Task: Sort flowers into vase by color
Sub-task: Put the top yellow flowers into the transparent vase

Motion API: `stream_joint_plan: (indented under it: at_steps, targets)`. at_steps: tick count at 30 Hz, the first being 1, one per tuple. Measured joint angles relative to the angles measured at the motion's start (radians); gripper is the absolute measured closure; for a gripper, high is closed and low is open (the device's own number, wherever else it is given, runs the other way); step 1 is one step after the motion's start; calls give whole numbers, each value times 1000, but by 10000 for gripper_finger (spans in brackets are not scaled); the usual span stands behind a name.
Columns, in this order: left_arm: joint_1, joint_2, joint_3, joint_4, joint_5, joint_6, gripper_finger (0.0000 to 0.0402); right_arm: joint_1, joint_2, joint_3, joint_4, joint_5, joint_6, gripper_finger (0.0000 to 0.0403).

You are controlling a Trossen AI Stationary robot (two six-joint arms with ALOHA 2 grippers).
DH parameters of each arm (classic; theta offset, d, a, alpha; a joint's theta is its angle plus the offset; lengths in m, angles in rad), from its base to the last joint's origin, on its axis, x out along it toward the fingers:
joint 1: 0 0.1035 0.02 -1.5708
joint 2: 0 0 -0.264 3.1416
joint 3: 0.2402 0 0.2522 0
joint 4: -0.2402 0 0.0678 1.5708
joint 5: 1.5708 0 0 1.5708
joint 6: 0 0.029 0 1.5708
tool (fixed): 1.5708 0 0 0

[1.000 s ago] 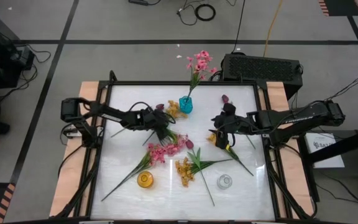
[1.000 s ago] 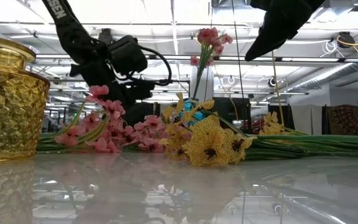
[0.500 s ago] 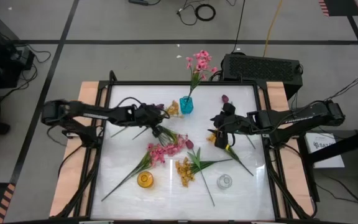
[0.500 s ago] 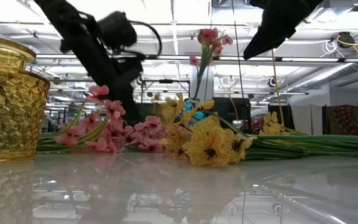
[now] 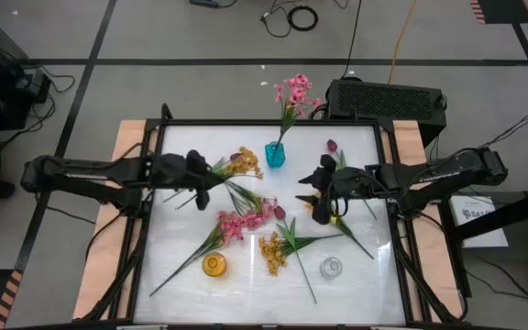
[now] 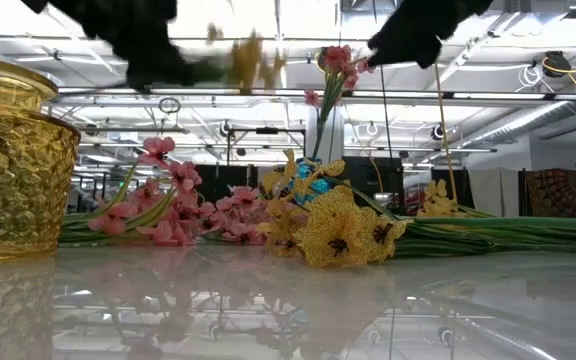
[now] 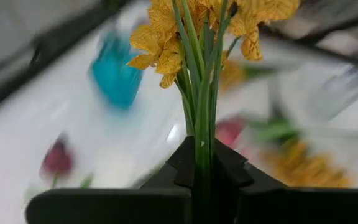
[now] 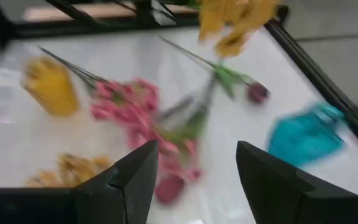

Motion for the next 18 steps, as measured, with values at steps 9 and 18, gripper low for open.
stream_joint_plan:
  at_steps: [9, 18]
  targets:
    - [-110, 9, 1, 401, 67, 194, 375, 36, 142, 0, 451, -107, -72, 193]
    - [-160, 58, 1, 663, 68, 276, 375, 36, 210, 0, 700, -105, -134, 191]
